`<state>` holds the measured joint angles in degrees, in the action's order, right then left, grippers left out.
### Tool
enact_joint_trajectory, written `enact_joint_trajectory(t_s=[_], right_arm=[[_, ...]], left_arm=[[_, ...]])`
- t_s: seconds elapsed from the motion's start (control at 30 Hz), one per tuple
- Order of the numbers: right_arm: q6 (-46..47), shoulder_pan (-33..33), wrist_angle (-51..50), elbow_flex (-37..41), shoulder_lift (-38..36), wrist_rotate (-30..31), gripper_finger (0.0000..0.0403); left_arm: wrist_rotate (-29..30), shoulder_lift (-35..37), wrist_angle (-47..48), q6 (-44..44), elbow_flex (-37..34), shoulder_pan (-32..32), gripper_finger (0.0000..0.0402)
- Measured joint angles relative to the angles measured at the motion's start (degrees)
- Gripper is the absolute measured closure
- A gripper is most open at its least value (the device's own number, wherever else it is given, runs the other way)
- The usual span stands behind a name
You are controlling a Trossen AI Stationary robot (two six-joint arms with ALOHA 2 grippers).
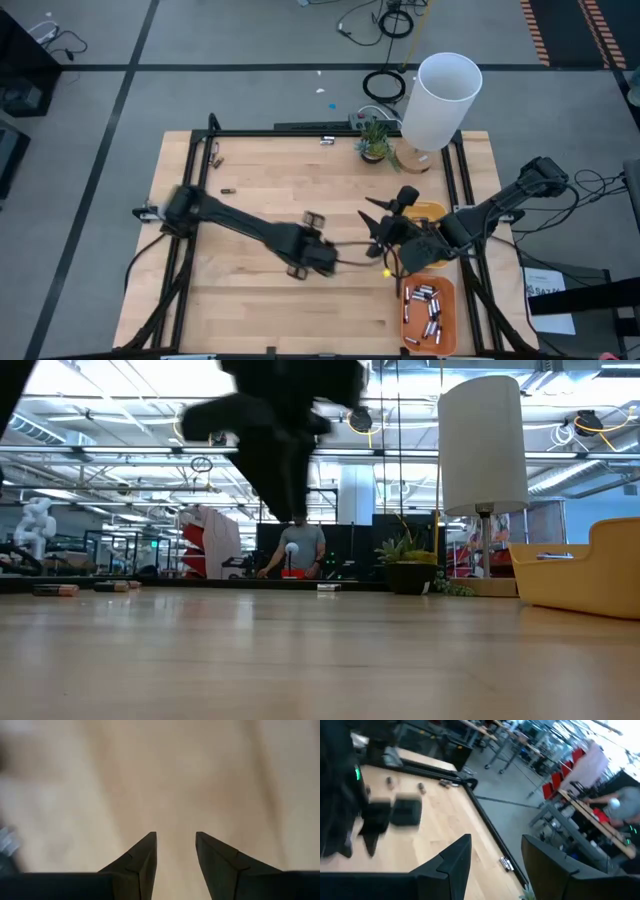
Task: Sort batteries
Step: Put the brown battery into the yellow bin
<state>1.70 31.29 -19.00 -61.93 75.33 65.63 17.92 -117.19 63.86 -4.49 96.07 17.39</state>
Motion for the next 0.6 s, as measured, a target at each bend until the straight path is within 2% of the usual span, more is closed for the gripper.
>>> enact_joint_trajectory(t_s=[0.07, 0.13, 0.2, 0.3, 0.37, 0.43, 0.6], right_arm=[[1.47, -0.61, -0.51, -0.26, 0.66, 0.37, 0.0236], [2.27, -0.29, -0.44, -0.51, 0.47, 0.74, 0.0236], [2.92, -0.27, -0.1, -0.65, 0.77, 0.24, 0.0236], [4.0, -0.81, -0.85, -0.37, 1.47, 0.3, 0.0236], [4.44, -0.38, 0.39, -0.39, 0.87, 0.28, 0.0236], [5.24, -0.33, 0.91, -0.48, 0.79, 0.27, 0.0236], [8.01, -0.66, 0.95, -0.35, 1.05, 0.1, 0.0236]], left_arm=[[3.03, 7.81, -1.5, 3.76, -7.54, 0.0, 0.0254], [3.8, 16.11, 3.48, 7.78, -15.76, 0.42, 0.0254], [4.54, 24.16, -2.34, 12.42, -22.57, 0.84, 0.0254], [6.17, 35.22, -0.63, 18.79, -34.03, 1.05, 0.0254], [6.13, 40.45, -4.41, 21.68, -40.17, 1.25, 0.0254], [6.05, 44.89, -3.79, 23.24, -44.98, 1.2, 0.0254], [6.26, 49.38, -3.24, 26.7, -52.99, 0.54, 0.0254]])
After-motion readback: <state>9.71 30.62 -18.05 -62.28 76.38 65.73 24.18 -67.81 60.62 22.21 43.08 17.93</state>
